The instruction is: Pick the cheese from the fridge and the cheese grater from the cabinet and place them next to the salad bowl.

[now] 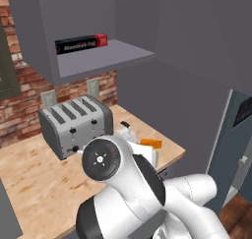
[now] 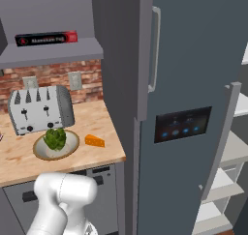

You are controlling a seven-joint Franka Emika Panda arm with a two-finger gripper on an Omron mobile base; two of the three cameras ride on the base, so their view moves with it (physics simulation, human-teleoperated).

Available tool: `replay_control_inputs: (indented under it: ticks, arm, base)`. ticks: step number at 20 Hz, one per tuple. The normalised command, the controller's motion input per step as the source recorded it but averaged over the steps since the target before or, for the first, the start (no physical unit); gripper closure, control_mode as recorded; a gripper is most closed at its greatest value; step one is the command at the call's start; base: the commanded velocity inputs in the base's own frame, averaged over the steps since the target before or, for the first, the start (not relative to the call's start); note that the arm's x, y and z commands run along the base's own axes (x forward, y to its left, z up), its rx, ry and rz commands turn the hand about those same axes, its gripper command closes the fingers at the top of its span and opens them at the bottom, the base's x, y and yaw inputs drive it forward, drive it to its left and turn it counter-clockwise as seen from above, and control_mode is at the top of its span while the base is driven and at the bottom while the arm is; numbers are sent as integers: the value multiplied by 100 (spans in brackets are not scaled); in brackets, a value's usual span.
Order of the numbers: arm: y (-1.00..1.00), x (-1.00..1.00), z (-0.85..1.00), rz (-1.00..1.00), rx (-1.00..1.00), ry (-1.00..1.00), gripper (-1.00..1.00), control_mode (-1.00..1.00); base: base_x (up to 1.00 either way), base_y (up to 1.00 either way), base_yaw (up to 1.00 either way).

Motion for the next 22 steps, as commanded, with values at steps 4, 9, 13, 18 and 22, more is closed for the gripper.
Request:
replay_control_inputs:
  ticks: [4,9,13,18,22]
  arm:
    - [3,18,-39,7,0,0,100,-100]
    - [16,29,-47,1,0,0,100,-100]
    - [28,25,-40,0,0,0,100,-100]
    - [38,13,-24,-1,-3,0,100,-100]
    - [34,21,-24,-7,-5,3,100,-100]
  base:
    - [0,0,0]
    - [0,0,0]
    - [0,0,0]
    - [0,0,0]
    - [0,0,0]
